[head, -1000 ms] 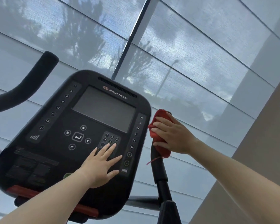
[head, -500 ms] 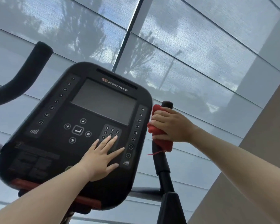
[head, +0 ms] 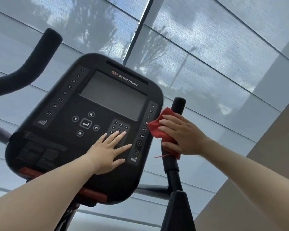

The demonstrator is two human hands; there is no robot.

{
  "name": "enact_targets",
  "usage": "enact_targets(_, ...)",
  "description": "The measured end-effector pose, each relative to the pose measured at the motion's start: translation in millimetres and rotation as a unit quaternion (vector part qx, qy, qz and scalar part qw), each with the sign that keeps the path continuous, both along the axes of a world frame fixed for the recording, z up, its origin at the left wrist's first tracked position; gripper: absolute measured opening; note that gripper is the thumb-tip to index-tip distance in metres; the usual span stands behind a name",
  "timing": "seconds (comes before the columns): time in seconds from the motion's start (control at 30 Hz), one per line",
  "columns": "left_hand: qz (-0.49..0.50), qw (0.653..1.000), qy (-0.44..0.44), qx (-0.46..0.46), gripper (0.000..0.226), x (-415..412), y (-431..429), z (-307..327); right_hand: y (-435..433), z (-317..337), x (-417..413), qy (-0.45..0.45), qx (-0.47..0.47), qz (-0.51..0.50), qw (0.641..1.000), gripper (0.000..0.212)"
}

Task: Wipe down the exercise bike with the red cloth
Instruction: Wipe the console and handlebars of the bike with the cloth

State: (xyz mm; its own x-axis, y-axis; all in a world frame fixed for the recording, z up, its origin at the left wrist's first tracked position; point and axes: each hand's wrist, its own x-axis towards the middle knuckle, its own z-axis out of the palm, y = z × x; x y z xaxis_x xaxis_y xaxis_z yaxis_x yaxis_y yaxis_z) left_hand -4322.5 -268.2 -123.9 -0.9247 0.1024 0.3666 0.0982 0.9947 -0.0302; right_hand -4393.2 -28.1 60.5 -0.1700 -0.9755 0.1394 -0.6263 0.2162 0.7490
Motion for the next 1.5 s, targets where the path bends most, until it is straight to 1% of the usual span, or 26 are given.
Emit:
enact_targets(0.1, 0.002, 1.0, -0.008, 0.0, 0.059, 1, 0, 0, 4, -16, 4, -0.047, -0.023, 0.008, 0.999, 0.04)
enact_targets(0.17, 0.003, 1.0, -0.013, 0.003, 0.059, 1, 0, 1, 4, -19, 8, -0.085, -0.021, 0.012, 0.996, 0.036)
enact_targets(0.33, -0.001, 1.0, -0.027, 0.002, 0.058, 2, -2, 6, 1, -25, 28, -0.223, 0.047, 0.009, 0.974, 0.033)
enact_targets(0.4, -0.002, 1.0, -0.027, 0.002, 0.058, 2, -2, 6, 1, -23, 32, -0.245, 0.077, 0.012, 0.966, 0.035)
enact_targets(0.47, -0.001, 1.0, -0.027, 0.002, 0.058, 2, -2, 6, 2, -19, 33, -0.239, 0.09, 0.008, 0.967, 0.037)
enact_targets(0.53, 0.0, 1.0, -0.028, 0.0, 0.058, 3, -1, 6, 3, -21, 35, -0.247, 0.059, 0.011, 0.967, 0.036)
enact_targets(0.6, 0.0, 0.999, -0.032, -0.001, 0.058, 5, 0, 7, 7, -31, 42, -0.269, 0.005, 0.018, 0.963, 0.035)
enact_targets(0.7, -0.001, 0.999, -0.04, 0.005, 0.058, 8, -1, 9, 25, -51, 49, -0.302, -0.059, 0.058, 0.95, 0.035)
enact_targets(0.8, 0.001, 0.999, -0.046, 0.008, 0.058, 8, 0, 9, 36, -55, 48, -0.322, -0.096, 0.093, 0.937, 0.034)
enact_targets(0.9, 0.006, 0.999, -0.049, 0.007, 0.059, 8, 4, 9, 33, -56, 48, -0.312, -0.131, 0.088, 0.937, 0.032)
enact_targets(1.0, 0.008, 0.998, -0.055, 0.004, 0.06, 8, 5, 10, 38, -66, 56, -0.332, -0.168, 0.101, 0.923, 0.026)
enact_targets(1.1, 0.005, 0.998, -0.058, 0.014, 0.06, 8, 4, 11, 47, -76, 63, -0.356, -0.191, 0.121, 0.907, 0.024)
enact_targets(1.2, 0.004, 0.998, -0.06, 0.016, 0.06, 8, 5, 11, 41, -73, 66, -0.345, -0.242, 0.098, 0.901, 0.023)
enact_targets(1.27, 0.005, 0.998, -0.059, 0.013, 0.06, 8, 5, 9, 35, -64, 67, -0.326, -0.294, 0.106, 0.892, 0.023)
enact_targets(1.3, 0.005, 0.998, -0.058, 0.012, 0.061, 8, 5, 7, 32, -56, 68, -0.312, -0.331, 0.12, 0.882, 0.028)
enact_targets(1.33, 0.006, 0.998, -0.055, 0.01, 0.061, 7, 6, 5, 30, -47, 68, -0.308, -0.377, 0.134, 0.863, 0.032)
enact_targets(1.37, 0.009, 0.999, -0.051, 0.007, 0.061, 6, 6, 2, 28, -35, 68, -0.316, -0.43, 0.148, 0.832, 0.033)
enact_targets(1.43, 0.014, 0.999, -0.044, 0.004, 0.062, 3, 8, -3, 23, -10, 65, -0.34, -0.534, 0.167, 0.756, 0.03)
enact_targets(1.47, 0.016, 0.999, -0.04, 0.004, 0.061, 1, 8, -5, 19, 3, 64, -0.332, -0.577, 0.172, 0.726, 0.031)
enact_targets(1.5, 0.016, 0.999, -0.036, 0.003, 0.061, 0, 9, -6, 15, 15, 62, -0.309, -0.611, 0.176, 0.707, 0.033)
